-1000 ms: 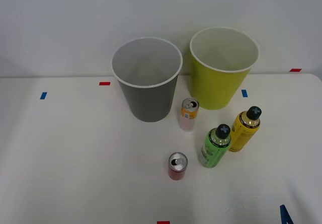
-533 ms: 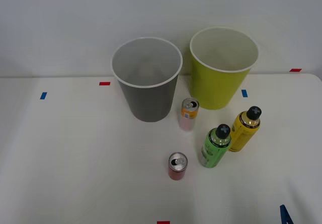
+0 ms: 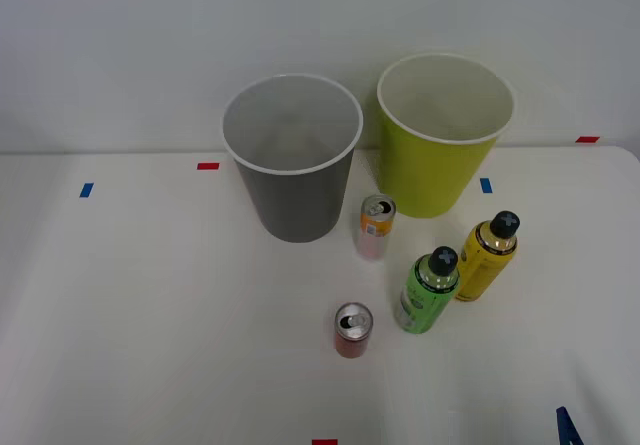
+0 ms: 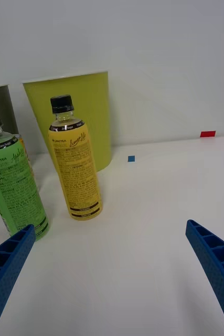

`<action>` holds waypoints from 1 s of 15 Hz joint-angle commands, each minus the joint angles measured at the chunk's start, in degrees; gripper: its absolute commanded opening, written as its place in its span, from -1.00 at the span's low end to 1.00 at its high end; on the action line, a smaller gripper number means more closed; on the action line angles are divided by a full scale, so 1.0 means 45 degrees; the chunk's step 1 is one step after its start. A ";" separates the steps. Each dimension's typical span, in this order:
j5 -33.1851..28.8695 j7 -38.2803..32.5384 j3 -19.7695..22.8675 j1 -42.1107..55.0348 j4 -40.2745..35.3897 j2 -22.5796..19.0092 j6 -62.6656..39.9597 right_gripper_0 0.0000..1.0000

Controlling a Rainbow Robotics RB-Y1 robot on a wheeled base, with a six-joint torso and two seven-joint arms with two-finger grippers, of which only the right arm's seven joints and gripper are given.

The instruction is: Put cans in the gray bin, plastic bottles in the light green bin

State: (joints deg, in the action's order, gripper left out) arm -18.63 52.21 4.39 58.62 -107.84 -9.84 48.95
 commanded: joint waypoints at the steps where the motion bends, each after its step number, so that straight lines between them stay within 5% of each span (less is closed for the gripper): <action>1: 0.0000 0.0000 0.0000 0.0000 0.0000 0.0000 0.0000 1.00; 15: 0.0000 0.0000 0.0000 0.0000 0.0000 0.0000 0.0000 1.00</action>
State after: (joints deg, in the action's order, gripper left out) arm -18.63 52.21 4.39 58.62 -107.84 -9.84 48.95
